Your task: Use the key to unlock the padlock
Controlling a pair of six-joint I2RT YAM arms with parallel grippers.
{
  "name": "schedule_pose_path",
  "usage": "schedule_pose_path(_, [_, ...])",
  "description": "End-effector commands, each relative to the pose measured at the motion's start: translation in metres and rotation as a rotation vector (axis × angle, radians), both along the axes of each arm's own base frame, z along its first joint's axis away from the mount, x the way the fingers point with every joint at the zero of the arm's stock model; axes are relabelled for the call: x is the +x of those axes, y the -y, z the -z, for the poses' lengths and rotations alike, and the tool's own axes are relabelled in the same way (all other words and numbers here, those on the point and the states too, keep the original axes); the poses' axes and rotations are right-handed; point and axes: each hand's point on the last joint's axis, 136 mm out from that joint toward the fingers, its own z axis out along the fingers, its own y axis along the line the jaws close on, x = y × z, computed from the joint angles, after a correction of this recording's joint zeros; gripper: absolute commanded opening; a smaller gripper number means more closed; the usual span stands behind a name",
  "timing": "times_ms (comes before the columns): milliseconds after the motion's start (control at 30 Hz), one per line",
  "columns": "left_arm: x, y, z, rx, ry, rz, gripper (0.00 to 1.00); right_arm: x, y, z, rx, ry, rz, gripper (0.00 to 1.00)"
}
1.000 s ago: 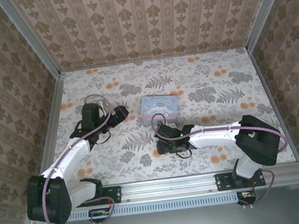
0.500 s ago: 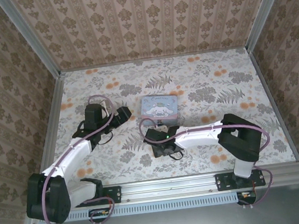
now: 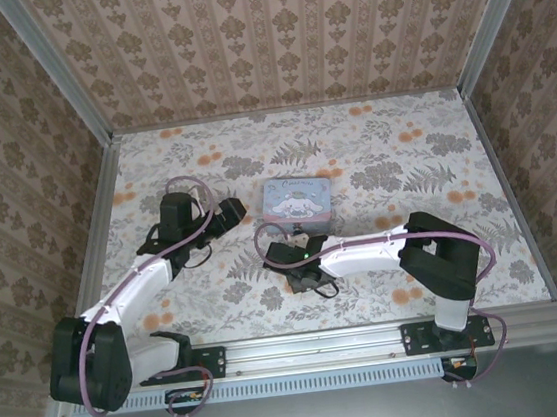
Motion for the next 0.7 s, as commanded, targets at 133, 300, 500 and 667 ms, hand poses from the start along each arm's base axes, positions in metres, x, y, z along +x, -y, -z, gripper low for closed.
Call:
schedule_pose_path(133, [-0.001,0.005,0.001,-0.009,-0.006,0.007,1.0,-0.012,0.001,0.021,-0.006,-0.047,-0.023,0.2])
schedule_pose_path(300, [-0.001,0.007,0.003,-0.004,-0.011,0.012,1.0,-0.009,0.004,0.018,0.013,-0.039,-0.012,0.05])
schedule_pose_path(500, [-0.002,0.011,0.003,0.0,-0.013,0.023,1.0,-0.002,0.009,0.004,0.068,-0.014,0.013,0.0])
schedule_pose_path(667, [-0.004,0.015,0.002,0.003,-0.016,0.04,1.0,0.004,0.012,-0.013,0.174,0.011,0.056,0.0])
